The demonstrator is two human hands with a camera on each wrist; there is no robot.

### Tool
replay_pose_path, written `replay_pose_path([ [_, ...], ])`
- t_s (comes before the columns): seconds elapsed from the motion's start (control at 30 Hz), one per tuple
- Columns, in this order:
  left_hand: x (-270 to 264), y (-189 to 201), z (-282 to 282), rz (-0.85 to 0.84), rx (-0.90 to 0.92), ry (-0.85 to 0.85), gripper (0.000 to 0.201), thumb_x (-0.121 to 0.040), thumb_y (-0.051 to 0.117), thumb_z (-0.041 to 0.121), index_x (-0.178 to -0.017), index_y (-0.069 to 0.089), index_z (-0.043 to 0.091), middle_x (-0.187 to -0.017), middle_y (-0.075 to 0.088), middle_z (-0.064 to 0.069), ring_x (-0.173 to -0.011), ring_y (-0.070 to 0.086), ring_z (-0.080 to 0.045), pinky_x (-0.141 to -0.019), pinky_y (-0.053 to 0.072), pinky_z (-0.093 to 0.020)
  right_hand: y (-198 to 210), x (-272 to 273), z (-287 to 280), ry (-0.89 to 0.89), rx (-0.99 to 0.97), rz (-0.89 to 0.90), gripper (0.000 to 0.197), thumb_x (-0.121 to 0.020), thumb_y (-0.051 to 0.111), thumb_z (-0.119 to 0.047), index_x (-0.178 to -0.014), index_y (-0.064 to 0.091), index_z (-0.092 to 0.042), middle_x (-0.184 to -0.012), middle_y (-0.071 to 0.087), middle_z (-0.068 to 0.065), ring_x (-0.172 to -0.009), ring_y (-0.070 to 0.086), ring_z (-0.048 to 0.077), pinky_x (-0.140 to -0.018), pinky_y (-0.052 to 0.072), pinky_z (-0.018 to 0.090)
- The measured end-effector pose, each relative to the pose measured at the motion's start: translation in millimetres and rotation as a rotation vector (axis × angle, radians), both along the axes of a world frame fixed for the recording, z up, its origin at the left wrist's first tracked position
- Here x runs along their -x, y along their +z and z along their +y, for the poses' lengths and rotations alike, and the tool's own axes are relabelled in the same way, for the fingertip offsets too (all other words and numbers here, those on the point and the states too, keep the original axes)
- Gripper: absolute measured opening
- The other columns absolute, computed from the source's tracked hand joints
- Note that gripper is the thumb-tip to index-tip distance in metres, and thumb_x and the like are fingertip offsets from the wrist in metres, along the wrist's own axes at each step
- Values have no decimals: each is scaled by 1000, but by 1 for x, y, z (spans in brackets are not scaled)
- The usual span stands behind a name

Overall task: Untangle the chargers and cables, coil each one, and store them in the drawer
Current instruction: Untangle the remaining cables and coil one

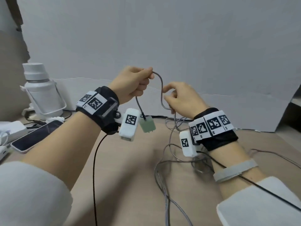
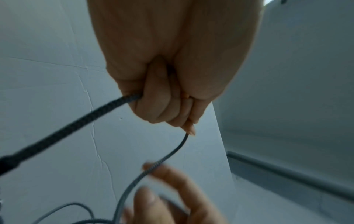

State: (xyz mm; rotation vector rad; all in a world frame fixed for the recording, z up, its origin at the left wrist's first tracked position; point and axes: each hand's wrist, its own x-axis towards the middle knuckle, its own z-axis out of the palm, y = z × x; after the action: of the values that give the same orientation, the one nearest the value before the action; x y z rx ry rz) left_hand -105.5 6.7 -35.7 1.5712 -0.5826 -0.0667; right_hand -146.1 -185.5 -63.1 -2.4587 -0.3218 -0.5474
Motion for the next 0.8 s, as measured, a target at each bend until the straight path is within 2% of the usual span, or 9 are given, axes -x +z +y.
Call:
replay_pose_path([
  [0.07,-12,-3,12,68,107,22,31,-107,47,31,-80,53,16,-57,25,10,-47,19,-6,-37,17,-15,-4,-3,-10,-14,-26,-27,13,-96,58,-21,-92,70,-22,-45,55,-11,-46,52,3,-60,38,26],
  [0.13,-23,-9,20,135,191,15,31,-107,47,31,-79,52,18,-58,24,10,-46,20,-5,-35,19,-15,-5,1,-17,59,-130,24,22,-94,66,-40,-87,73,-19,-48,55,-10,-51,47,4,-61,39,29],
  [0.2,-31,-17,23,189,241,-4,31,-106,47,33,-79,51,19,-60,25,9,-45,20,-4,-33,20,-14,-6,7,-18,153,-231,95,39,-85,70,-59,-87,76,-20,-71,68,10,-66,55,12,-68,50,41],
  [0.23,-34,-21,23,214,263,-16,31,-105,47,34,-78,50,20,-61,26,9,-46,21,-4,-33,19,-14,-7,8,-17,185,-254,85,39,-83,71,-58,-86,77,-20,-80,69,18,-69,58,20,-71,51,44],
  [0.3,-38,-29,24,247,303,-62,30,-104,48,37,-79,48,21,-63,28,9,-48,22,-5,-35,17,-14,-9,5,-16,189,-311,-64,27,-89,73,-44,-81,79,-18,-66,64,15,-60,51,19,-61,43,33],
  [0.37,-39,-37,27,232,310,-128,28,-104,47,37,-80,49,22,-64,28,9,-49,23,-5,-38,15,-15,-10,-2,-19,95,-443,-255,25,-94,70,-35,-79,78,-17,-52,52,-4,-52,39,7,-56,36,18],
  [0.5,-31,-54,26,40,23,-154,26,-102,52,29,-79,57,17,-63,22,5,-52,16,-11,-44,15,-20,-8,-11,-36,-156,-708,-515,26,-98,65,-33,-78,74,-20,-63,54,4,-57,40,9,-57,36,21],
  [0.63,-20,-63,10,-83,-273,1,35,-105,51,32,-82,66,10,-56,31,7,-50,25,-13,-48,26,-23,-8,-17,-48,-315,-733,-516,28,-97,64,-34,-79,77,-16,-50,47,-20,-47,40,0,-60,35,20],
  [0.8,-17,-61,-4,-92,-230,270,38,-105,49,32,-77,61,10,-56,37,7,-42,33,-9,-44,31,-22,-7,-19,-51,-317,-656,-400,27,-96,66,-33,-78,77,-17,-63,66,-15,-63,59,-1,-68,43,20],
])
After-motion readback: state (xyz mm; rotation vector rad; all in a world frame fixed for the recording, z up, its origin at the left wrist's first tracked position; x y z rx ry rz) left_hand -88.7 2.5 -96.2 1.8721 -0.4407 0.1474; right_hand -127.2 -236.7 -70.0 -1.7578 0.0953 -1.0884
